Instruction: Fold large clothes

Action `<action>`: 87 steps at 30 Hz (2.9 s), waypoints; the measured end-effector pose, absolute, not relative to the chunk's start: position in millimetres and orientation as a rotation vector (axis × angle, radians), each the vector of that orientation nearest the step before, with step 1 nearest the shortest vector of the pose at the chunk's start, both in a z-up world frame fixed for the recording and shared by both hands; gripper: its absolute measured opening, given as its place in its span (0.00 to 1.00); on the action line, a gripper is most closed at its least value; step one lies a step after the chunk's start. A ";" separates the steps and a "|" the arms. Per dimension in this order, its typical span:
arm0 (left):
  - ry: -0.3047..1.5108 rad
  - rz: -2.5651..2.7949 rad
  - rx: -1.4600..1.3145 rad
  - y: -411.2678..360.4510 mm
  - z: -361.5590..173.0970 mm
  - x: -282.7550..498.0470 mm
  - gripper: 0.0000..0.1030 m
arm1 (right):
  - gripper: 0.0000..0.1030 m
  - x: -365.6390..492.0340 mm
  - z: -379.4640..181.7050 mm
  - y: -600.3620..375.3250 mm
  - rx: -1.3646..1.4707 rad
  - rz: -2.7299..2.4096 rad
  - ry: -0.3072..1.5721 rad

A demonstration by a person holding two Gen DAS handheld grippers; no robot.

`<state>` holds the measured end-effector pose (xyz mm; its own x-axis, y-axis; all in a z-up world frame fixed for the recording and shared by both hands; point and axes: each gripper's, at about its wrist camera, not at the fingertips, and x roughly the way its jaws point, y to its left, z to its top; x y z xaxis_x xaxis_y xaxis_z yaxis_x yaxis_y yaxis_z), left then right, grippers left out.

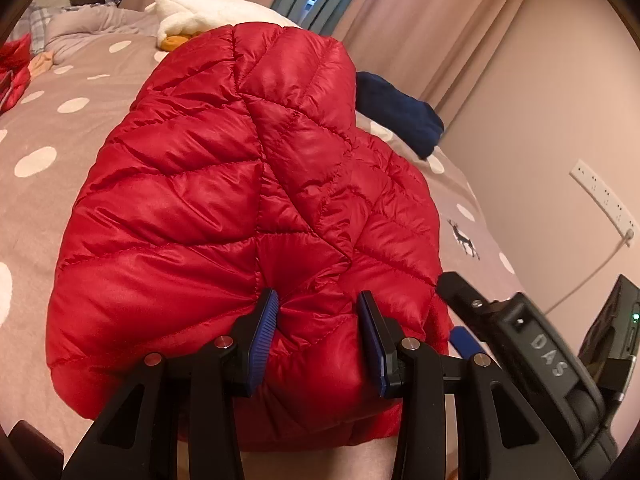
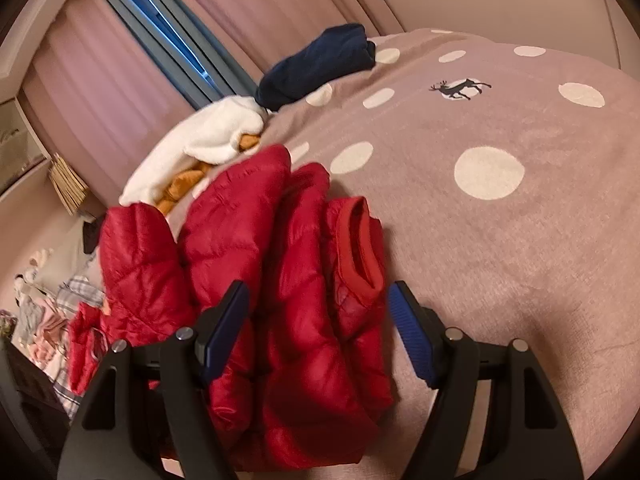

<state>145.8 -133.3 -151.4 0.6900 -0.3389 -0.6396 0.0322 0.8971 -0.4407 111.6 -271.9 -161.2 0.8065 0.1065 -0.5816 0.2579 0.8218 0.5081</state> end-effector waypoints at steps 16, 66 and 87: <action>0.794 -0.210 -0.474 -131.3 -151.0 147.3 0.39 | 0.72 118.3 -188.1 -270.7 0.679 -0.099 0.765; 0.810 0.492 -0.700 8.0 -194.3 195.3 0.40 | 0.98 85.2 -115.1 -258.4 0.511 -0.095 0.556; 0.809 0.409 -0.760 12.7 -187.0 180.5 0.40 | 0.20 117.8 -128.7 -198.5 0.492 0.099 0.577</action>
<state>180.5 12.7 -187.0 0.6349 0.0465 -0.7712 -0.5931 0.6691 -0.4479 117.8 -198.5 -128.7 0.8367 0.2244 -0.4995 0.0459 0.8803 0.4722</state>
